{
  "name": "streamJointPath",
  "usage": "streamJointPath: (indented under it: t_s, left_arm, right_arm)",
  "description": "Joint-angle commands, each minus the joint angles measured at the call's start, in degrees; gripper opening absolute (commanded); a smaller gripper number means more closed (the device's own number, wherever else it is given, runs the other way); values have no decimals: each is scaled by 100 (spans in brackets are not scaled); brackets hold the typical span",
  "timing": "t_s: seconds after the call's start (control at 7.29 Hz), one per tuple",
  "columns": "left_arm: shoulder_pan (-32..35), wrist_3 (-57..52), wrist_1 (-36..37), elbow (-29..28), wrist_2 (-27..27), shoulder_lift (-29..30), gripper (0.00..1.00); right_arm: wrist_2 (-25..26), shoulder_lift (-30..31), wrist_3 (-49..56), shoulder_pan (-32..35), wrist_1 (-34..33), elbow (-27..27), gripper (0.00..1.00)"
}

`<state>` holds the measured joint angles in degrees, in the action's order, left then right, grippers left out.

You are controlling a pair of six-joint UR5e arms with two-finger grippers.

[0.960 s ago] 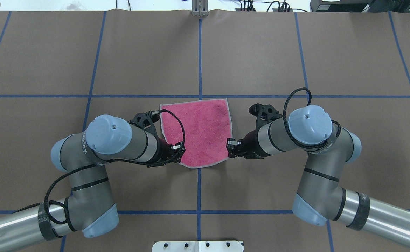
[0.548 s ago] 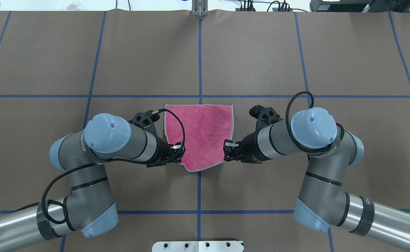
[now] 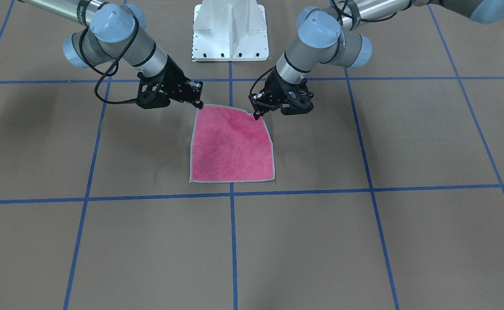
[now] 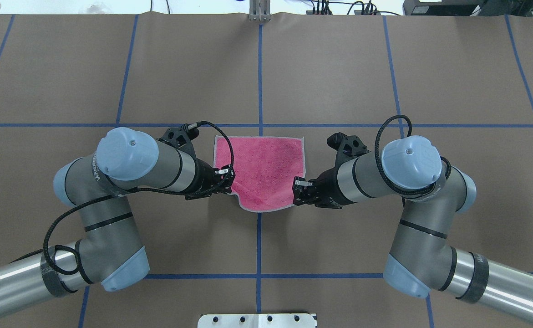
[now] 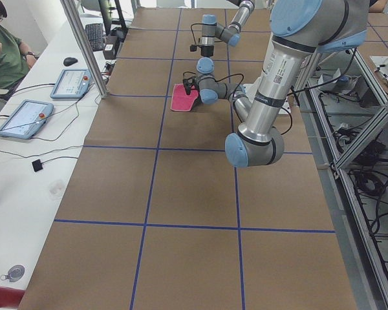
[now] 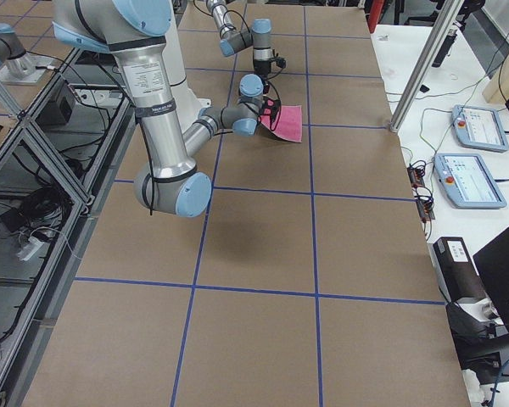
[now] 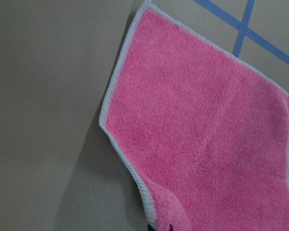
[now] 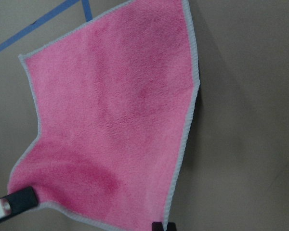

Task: Fold towel twice with both arms
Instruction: 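Lift the near towel edge with both grippers and fold it away from the robot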

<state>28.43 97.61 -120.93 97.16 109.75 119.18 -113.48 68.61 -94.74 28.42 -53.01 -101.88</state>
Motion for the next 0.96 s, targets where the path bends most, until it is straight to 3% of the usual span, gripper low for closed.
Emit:
streamJointPath:
  t_s: [0.0, 0.82]
  left_arm:
    - [57, 13, 0, -57, -7, 0, 0]
    - [338, 21, 0, -355, -7, 158, 0]
  right_arm:
    - [10, -41, -88, 242, -17, 54, 0]
    - [63, -533, -159, 550, -17, 687, 0]
